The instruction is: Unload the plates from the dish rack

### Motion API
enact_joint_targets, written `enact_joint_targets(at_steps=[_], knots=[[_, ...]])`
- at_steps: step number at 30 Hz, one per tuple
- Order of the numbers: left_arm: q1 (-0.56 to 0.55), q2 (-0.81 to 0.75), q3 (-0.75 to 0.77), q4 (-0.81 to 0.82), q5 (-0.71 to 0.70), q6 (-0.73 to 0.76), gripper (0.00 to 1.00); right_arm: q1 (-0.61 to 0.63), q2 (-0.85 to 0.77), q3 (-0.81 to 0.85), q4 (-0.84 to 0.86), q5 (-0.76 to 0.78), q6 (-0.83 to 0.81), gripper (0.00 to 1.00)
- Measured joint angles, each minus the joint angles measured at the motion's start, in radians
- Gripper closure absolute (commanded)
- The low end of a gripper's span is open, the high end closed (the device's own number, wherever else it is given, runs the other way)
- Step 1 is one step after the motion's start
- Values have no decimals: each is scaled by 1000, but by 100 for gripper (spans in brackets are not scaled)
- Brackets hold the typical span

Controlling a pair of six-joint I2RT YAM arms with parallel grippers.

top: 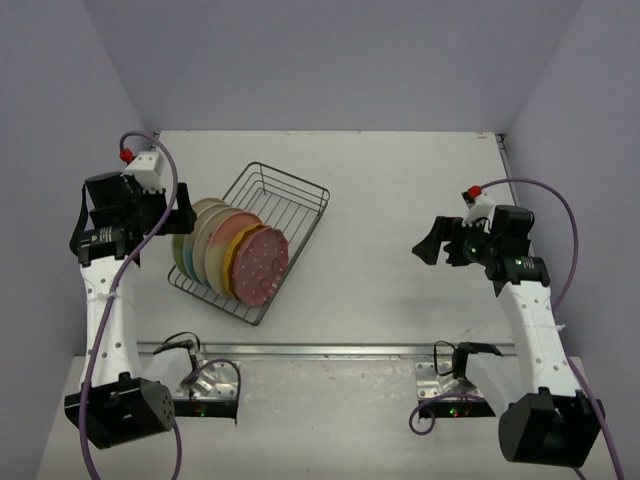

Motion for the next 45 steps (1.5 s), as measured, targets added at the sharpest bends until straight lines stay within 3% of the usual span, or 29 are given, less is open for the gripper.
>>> enact_joint_targets(at_steps=[14,17,19,22,25,35,45], knots=[[-51,-16,139,-14,31,56,8,0,-109,-61,27,-3,8,1],[-150,2,174,-17,12,66,12,0,-106,-61,27,-7,8,1],[-262,15,175,-26,-46,64,16,0,-106,-61,27,-9,8,1],[-483,39,172,-49,-159,51,30,0,-104,-61,27,-11,8,1],[-633,74,163,-80,-209,46,35,0,-101,-62,27,-10,8,1],[-784,145,94,-165,-349,48,51,0,-85,-64,27,-6,7,1],[-806,161,63,-190,-378,41,52,0,-58,-68,27,-7,6,1]])
